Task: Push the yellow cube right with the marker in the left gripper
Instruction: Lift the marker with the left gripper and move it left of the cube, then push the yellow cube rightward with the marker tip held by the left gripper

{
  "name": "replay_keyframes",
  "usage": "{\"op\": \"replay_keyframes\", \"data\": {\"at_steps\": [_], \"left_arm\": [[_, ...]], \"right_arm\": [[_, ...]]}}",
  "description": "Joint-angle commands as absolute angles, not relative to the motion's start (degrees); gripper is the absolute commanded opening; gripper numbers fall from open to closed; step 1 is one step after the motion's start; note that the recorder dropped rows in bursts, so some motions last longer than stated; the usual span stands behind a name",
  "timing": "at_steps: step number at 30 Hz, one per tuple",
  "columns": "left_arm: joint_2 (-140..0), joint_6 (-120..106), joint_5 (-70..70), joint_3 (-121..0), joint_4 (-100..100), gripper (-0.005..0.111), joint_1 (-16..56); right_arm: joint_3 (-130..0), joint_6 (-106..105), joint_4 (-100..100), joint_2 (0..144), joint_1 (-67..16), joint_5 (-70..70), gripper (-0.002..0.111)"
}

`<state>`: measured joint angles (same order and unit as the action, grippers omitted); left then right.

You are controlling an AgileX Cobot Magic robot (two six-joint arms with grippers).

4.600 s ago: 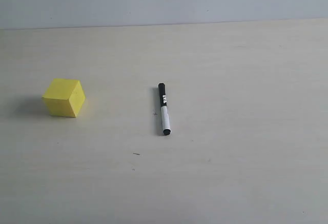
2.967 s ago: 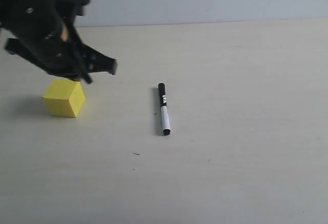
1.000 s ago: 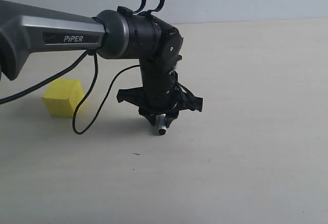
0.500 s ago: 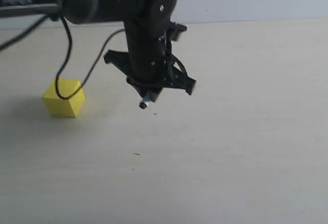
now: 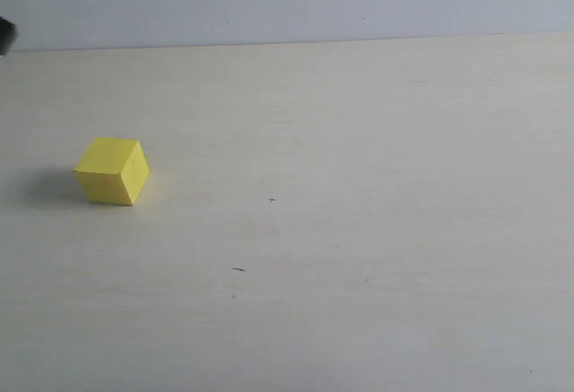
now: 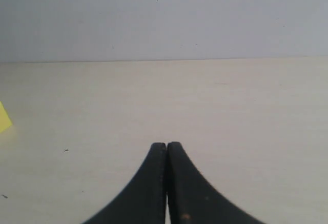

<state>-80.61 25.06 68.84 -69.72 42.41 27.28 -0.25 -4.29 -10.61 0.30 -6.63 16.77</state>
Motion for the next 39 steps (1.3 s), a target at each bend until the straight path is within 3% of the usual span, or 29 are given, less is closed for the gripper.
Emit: {"op": "replay_keyframes", "data": {"at_steps": [1, 4, 7, 20, 26, 39], "left_arm": [[-81.56, 20.49, 62.82, -66.72, 45.39, 0.000, 14.27], [-87.64, 8.46, 62.55, -64.79, 44.81, 0.000, 5.56], [-94.45, -1.20, 59.30, -64.62, 43.76, 0.000, 1.20], [-102.79, -53.15, 38.34, -60.53, 37.73, 0.000, 1.15], [-102.79, -54.00, 20.26, -57.41, 34.38, 0.000, 1.15], [-102.79, -61.15, 28.59, -57.28, 34.72, 0.000, -2.69]], "right_arm": [[0.00, -4.43, -10.55, 0.00, -6.70, 16.38, 0.000], [0.00, -4.43, -10.55, 0.00, -6.70, 16.38, 0.000], [0.00, -4.43, -10.55, 0.00, -6.70, 16.38, 0.000], [0.00, -4.43, -10.55, 0.00, -6.70, 16.38, 0.000], [0.00, -4.43, -10.55, 0.00, -6.70, 16.38, 0.000], [0.00, -4.43, -10.55, 0.00, -6.70, 16.38, 0.000]]}}
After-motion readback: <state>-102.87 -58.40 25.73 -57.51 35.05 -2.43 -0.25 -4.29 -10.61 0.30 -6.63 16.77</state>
